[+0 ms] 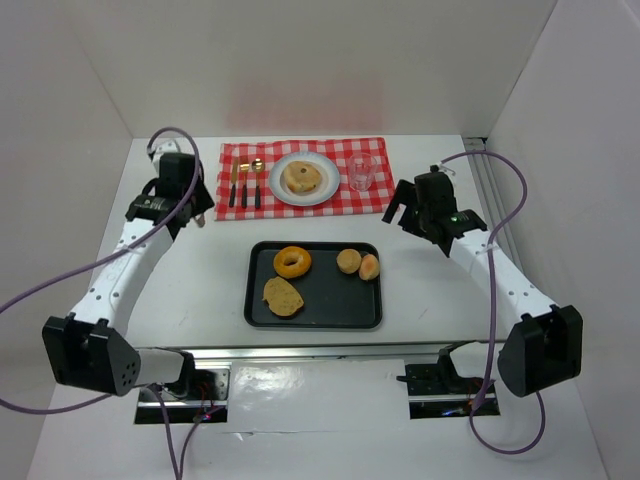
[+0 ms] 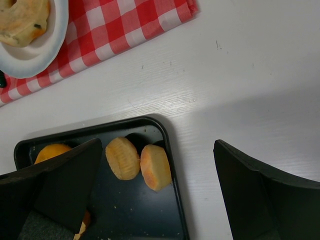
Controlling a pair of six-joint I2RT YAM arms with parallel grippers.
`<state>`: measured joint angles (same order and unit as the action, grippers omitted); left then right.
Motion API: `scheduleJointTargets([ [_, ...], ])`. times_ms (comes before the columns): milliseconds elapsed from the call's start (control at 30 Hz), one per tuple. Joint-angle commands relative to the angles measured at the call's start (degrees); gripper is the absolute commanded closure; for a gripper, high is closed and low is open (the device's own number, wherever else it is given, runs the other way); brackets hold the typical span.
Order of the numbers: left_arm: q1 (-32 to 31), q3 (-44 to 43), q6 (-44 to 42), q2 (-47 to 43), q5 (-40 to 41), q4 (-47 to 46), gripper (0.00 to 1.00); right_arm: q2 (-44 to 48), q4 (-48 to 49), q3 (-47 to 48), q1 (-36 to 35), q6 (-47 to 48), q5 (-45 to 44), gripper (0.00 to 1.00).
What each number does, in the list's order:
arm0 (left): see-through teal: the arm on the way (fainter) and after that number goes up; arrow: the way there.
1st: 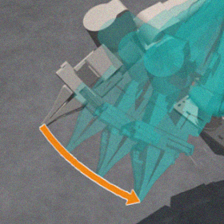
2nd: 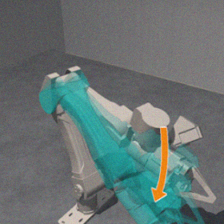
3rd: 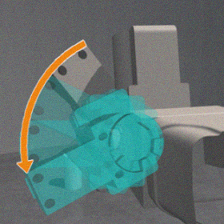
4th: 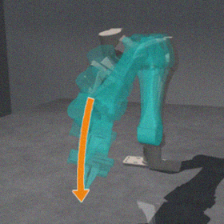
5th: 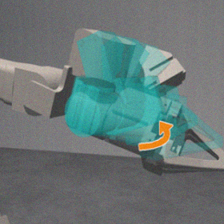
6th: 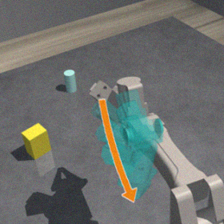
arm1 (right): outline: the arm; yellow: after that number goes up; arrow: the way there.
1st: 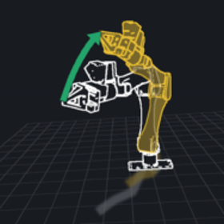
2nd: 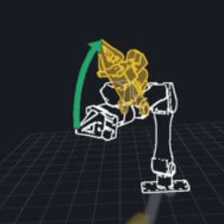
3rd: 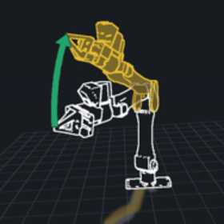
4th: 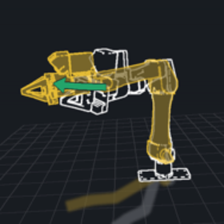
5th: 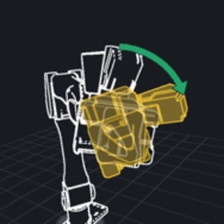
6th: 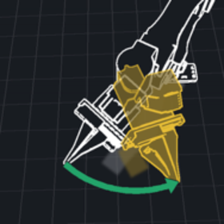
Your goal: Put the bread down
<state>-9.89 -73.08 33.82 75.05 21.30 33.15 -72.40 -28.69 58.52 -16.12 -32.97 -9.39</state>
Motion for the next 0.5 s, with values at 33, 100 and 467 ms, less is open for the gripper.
scheduleJointTargets([
  [33,4.35,11.36,3.27,1.24,7.35,-8.08,0.45,0.16,2.23,0.28,-0.93,-0.16,1.04,0.0],
  [100,6.45,13.91,3.79,2.99,6.66,-12.03,0.45,-0.45,2.23,0.28,-0.93,-0.16,1.56,0.0],
  [467,11.3,4.63,3.09,13.46,-2.84,-4.86,0.0,-1.08,2.24,0.28,-0.93,-0.16,0.42,0.0],
])
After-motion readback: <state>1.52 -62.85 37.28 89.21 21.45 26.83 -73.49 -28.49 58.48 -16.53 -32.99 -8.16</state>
